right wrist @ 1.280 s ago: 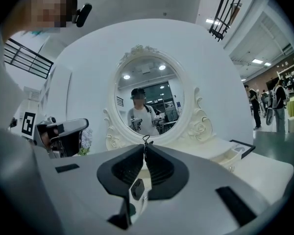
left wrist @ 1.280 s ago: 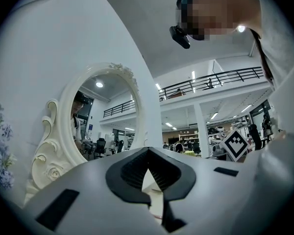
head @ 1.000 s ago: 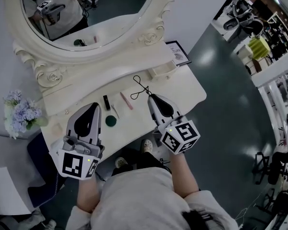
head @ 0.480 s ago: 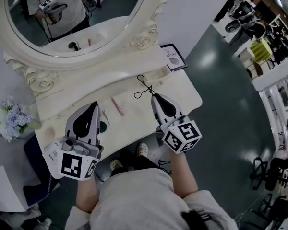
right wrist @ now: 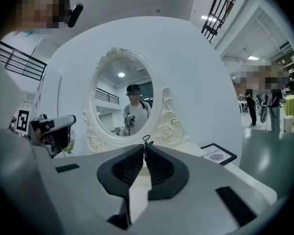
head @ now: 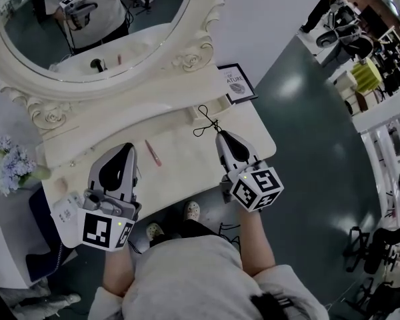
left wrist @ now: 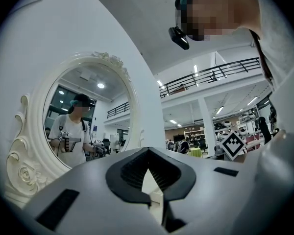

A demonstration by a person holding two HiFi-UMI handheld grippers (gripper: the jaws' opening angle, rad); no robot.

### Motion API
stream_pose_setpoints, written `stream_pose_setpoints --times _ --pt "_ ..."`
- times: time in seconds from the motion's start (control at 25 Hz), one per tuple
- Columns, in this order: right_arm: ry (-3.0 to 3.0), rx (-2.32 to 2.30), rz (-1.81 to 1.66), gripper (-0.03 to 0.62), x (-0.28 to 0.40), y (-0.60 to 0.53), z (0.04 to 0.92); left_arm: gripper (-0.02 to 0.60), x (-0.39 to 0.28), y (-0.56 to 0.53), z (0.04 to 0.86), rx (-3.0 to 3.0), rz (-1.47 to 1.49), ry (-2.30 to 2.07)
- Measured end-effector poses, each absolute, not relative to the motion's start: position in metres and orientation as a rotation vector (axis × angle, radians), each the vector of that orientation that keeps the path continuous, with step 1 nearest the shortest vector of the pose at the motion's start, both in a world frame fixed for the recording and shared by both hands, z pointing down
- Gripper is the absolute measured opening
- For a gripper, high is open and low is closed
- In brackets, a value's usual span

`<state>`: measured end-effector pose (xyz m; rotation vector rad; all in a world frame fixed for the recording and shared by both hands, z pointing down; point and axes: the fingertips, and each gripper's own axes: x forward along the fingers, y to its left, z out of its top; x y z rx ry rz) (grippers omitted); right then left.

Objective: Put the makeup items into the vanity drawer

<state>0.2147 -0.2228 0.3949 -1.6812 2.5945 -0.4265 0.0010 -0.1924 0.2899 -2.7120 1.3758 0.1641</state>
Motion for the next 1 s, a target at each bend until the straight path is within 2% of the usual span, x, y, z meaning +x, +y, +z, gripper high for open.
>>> stream_pose_setpoints --times 0.48,1.0 --pt "2.672 -1.699 -0.537 0.034 0.262 -0.252 0.426 0.014 0.029 -0.207 0.297 -2.677 0.115 1.449" --pt "2.851 -1.637 -0.658 0.032 0.276 -0.285 0.460 0.014 0.033 -0.219 0.305 -2.625 0.074 1.559"
